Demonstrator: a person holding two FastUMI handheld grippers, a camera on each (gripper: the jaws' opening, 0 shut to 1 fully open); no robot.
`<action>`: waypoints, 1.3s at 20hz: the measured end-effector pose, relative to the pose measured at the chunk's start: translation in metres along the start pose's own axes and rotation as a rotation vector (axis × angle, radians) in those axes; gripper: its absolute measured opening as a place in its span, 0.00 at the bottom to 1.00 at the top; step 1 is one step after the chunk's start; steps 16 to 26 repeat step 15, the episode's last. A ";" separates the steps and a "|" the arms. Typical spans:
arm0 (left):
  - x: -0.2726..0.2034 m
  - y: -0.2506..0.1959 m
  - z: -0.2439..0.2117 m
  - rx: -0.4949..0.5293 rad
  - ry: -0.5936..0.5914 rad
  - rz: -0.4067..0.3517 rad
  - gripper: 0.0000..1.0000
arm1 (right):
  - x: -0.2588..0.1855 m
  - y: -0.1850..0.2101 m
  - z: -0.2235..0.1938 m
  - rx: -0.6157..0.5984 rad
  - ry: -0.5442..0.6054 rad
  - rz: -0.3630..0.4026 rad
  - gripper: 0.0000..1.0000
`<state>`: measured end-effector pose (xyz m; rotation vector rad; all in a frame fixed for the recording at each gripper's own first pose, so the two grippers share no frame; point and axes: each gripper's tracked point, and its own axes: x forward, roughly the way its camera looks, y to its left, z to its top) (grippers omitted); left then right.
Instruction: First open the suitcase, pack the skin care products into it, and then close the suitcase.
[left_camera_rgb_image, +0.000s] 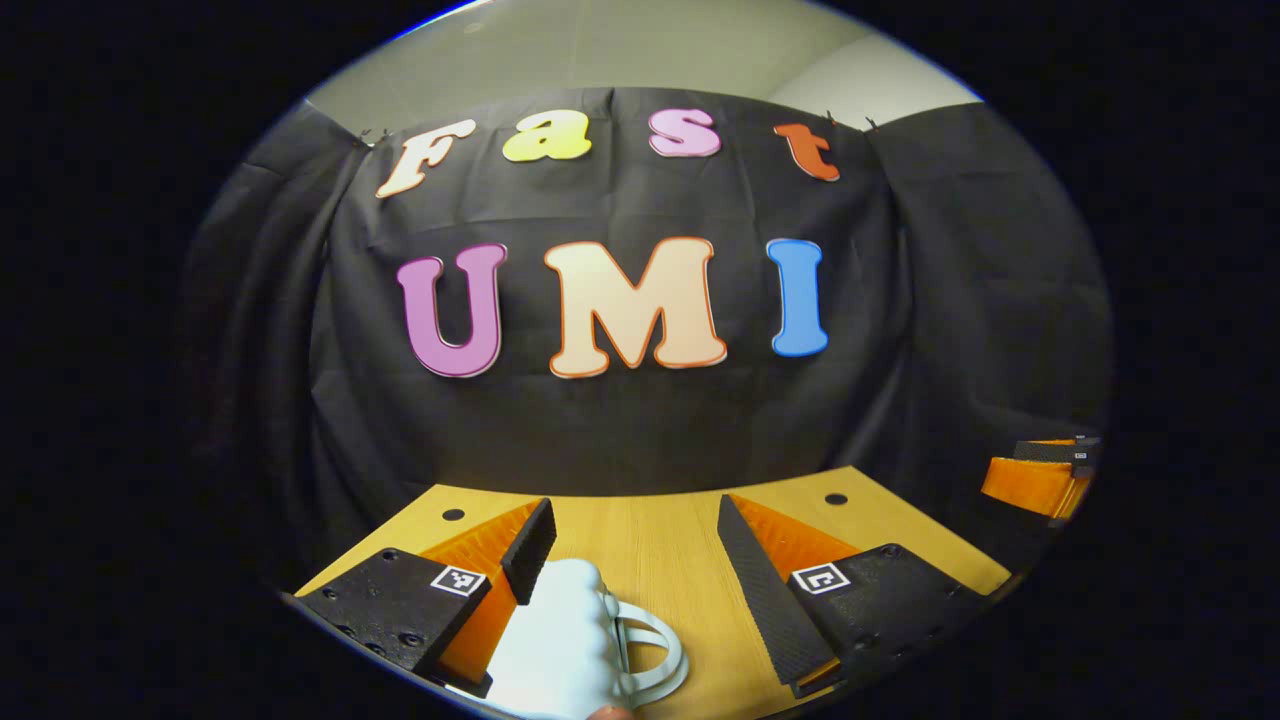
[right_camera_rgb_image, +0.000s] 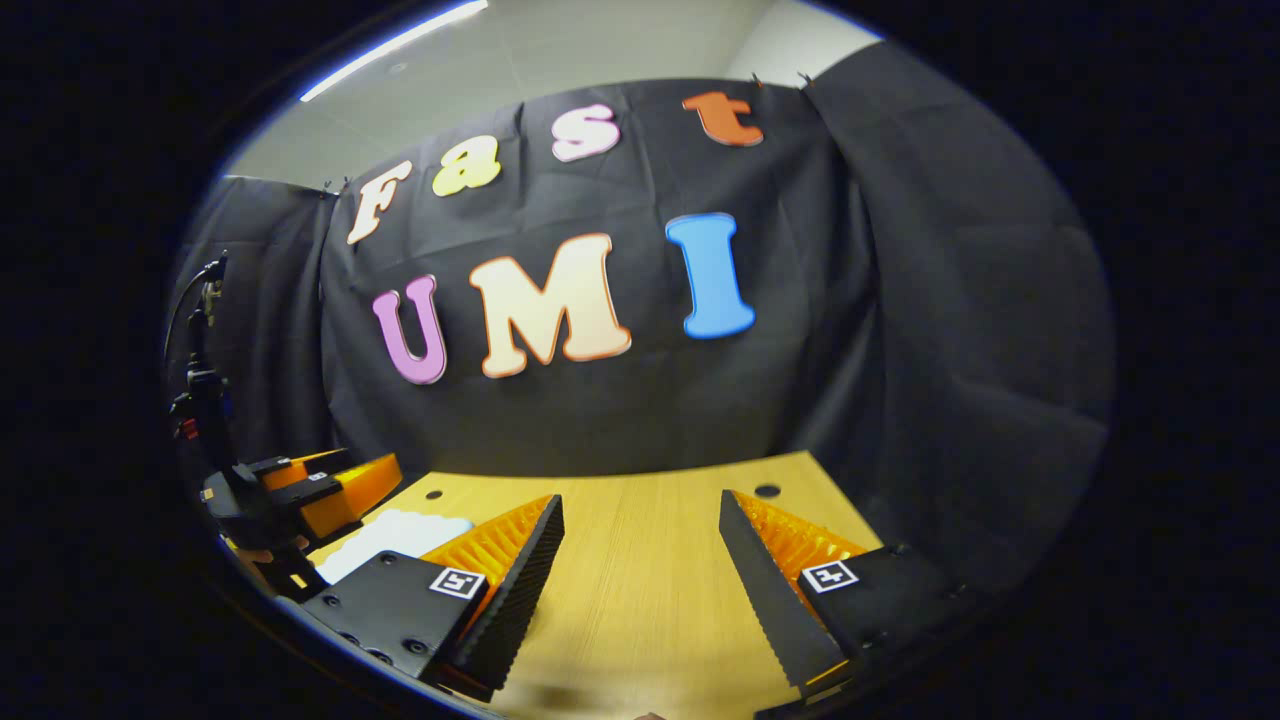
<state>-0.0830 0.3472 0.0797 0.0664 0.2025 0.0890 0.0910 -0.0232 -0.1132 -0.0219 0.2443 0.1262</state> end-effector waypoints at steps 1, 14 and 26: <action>-0.004 -0.004 0.015 -0.026 -0.013 -0.009 0.95 | -0.002 -0.001 0.014 -0.024 -0.043 -0.013 0.99; -0.010 0.011 0.095 -0.043 -0.165 -0.023 0.95 | -0.024 0.025 0.068 -0.111 -0.247 -0.037 0.99; -0.009 0.009 0.094 -0.045 -0.165 -0.029 0.95 | -0.026 0.024 0.069 -0.108 -0.249 -0.041 0.99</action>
